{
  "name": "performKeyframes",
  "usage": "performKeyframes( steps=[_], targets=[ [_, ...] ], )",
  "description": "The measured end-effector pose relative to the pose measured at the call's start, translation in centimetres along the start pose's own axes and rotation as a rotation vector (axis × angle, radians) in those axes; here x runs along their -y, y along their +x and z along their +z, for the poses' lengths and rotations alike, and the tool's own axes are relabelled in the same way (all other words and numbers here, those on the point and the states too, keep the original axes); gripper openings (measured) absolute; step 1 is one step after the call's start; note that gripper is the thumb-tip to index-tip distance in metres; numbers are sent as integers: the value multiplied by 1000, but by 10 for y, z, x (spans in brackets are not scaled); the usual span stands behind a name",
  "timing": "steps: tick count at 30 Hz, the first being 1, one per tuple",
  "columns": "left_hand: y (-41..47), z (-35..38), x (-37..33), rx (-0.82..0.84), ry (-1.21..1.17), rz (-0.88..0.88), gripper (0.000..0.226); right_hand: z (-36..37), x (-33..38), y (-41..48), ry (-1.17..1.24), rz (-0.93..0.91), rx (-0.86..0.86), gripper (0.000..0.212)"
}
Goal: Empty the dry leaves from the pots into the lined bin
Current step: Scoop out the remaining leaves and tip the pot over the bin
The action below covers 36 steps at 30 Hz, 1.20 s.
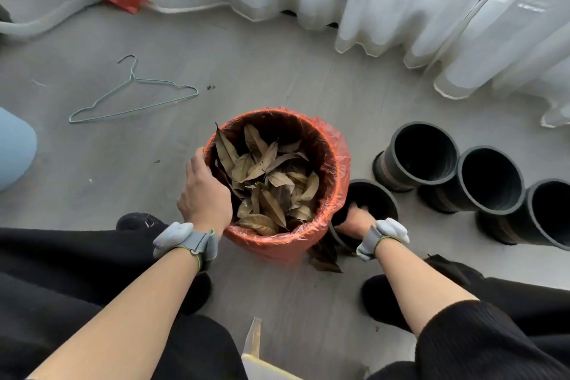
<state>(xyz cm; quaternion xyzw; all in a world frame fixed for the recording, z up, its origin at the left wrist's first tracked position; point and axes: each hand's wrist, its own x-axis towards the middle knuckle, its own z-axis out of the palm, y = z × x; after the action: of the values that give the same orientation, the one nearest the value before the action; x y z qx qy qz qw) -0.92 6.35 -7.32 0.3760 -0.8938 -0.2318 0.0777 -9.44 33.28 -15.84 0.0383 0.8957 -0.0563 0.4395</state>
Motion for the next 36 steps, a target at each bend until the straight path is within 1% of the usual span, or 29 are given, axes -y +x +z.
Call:
performKeyframes(
  steps=[2,4,7,8,10,14,19,22,26,31,33,36],
  targets=[
    [-1,1,1,-5,7,1,45,11,3,7,-39,34,-10,88],
    [0,2,3,-10,14,-2,43,17,6,15,-110,34,-21,81],
    [0,2,4,-15,19,6,42,17,5,22,-219,-40,-23,51],
    [1,2,4,-18,24,8,41,17,5,23,-220,-58,-27,43],
    [2,2,4,-21,29,1,41,18,5,26,-196,-79,-39,35],
    [3,2,3,-14,32,-16,42,20,4,24,-133,-113,-84,28],
    [3,0,4,-6,35,-17,46,15,1,15,-62,-106,-160,32],
    [3,-1,4,6,33,-21,47,11,-2,7,32,-97,-176,29],
    [3,-2,5,18,32,-27,50,1,-7,-3,187,-142,-161,29],
    [3,-4,3,30,9,-40,51,-17,-21,-21,475,-175,-114,9],
    [3,-4,2,36,6,-40,51,-19,-30,-28,590,-177,-109,7],
    [3,-5,1,53,7,-51,51,-17,-42,-40,809,-152,-59,9]
  ],
)
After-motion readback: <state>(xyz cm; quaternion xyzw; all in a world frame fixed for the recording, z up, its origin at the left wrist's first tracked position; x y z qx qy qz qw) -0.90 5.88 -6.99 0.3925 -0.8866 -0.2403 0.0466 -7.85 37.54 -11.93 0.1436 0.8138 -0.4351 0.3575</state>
